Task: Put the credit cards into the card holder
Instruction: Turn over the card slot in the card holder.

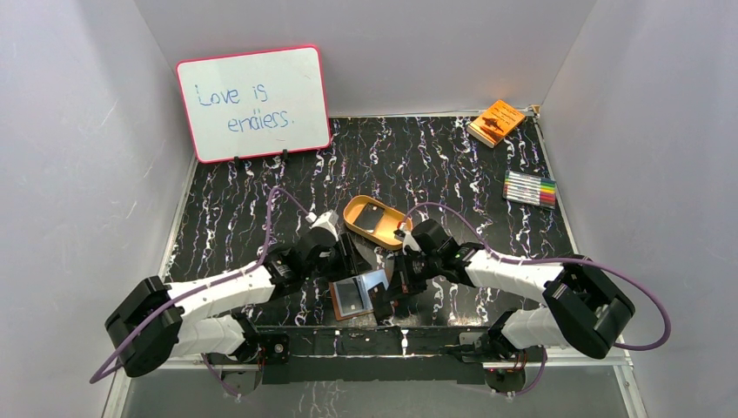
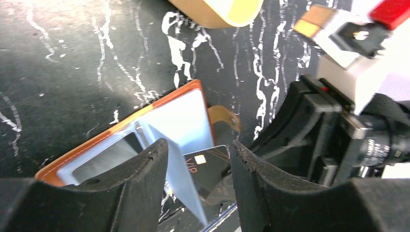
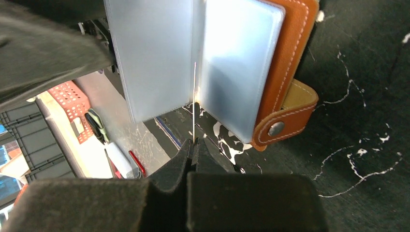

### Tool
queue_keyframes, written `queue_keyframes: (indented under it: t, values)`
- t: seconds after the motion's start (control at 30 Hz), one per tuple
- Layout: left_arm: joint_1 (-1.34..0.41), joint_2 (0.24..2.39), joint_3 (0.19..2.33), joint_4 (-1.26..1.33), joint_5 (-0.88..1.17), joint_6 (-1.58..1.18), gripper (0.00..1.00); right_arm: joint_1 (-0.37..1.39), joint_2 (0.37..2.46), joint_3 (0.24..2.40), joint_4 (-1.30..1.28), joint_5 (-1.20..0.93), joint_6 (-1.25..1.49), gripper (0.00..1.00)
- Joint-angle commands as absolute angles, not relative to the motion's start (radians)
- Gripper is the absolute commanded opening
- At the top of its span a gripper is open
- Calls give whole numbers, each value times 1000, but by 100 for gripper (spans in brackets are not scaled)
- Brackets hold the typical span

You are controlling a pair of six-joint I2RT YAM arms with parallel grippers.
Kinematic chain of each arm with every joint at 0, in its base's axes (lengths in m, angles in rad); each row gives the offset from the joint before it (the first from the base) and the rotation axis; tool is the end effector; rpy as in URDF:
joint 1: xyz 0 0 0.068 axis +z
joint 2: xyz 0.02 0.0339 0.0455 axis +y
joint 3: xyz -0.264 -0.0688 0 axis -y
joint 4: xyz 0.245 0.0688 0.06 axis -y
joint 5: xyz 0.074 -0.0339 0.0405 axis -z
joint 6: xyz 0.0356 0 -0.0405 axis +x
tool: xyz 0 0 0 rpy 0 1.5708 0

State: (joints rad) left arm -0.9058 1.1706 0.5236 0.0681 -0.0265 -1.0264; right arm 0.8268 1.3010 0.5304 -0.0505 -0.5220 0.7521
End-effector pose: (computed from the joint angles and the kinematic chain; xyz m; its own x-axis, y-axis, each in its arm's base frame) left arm 0.1492 -0.1887 0.1969 -0.8361 -0.3196 -0.4459 0.1115 0.6968 -0.7086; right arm 0.1486 0.1876 0.1636 -0.9549 -0.1630 -0.2483 -0.2952 0.6140 0.7320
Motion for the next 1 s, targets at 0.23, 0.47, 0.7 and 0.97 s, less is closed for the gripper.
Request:
queue_keyframes:
  t: [0.23,0.47,0.7,0.97]
  values:
    - [-900,1221,493,247,90,-999,45,832,1255,503,-43,-503,737,0]
    - [-901,1266,494,255,89,-986,44,830,1234,476,-42,-497,741,0]
    - [-900,1300,484,283,89,-972,41,825,1218,465,-43,-496,745,0]
    - [-901,1325,473,254,85,-970,33,825,1212,468,-49,-497,748,0]
